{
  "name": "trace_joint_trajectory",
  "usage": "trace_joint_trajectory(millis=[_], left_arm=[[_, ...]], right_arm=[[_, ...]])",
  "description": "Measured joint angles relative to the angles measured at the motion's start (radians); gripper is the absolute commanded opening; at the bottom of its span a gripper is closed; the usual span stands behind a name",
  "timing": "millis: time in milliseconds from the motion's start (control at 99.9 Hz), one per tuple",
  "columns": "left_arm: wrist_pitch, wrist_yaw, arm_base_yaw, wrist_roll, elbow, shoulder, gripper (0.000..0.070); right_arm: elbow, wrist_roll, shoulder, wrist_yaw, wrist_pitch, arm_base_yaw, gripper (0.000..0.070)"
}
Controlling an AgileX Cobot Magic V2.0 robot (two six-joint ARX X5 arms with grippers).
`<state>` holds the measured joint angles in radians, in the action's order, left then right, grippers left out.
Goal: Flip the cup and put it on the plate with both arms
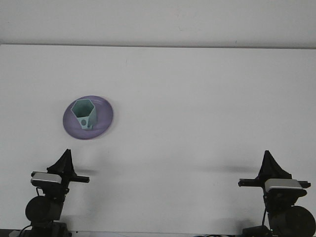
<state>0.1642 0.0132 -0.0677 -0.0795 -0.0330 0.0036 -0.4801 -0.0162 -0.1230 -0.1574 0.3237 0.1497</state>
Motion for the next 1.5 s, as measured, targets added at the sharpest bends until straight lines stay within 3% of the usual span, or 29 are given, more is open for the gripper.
trace_joint_trajectory(millis=[501,721,891,1131,1502], left_arm=[[0.000,0.000,0.000,0.000,0.000,0.000,0.0014],[0.000,0.000,0.000,0.000,0.000,0.000,0.0014],[0.000,0.000,0.000,0.000,0.000,0.000,0.0013],[0.000,0.000,0.000,0.000,0.000,0.000,0.0013],[0.000,0.000,0.000,0.000,0.000,0.000,0.0013]], right_arm=[[0.000,0.002,0.000,-0.001,0.000,0.000,0.0000],[0.024,0.112,0.003,-0.044,-0.029,-0.012,0.0000],[0.203,0.195,0.060,0.047,-0.107,-0.084,0.0000],[0.401,0.218,0.122,0.183,-0.227,-0.148,0.0000],[0.465,0.221,0.122,0.187,-0.281,-0.151,0.0000]])
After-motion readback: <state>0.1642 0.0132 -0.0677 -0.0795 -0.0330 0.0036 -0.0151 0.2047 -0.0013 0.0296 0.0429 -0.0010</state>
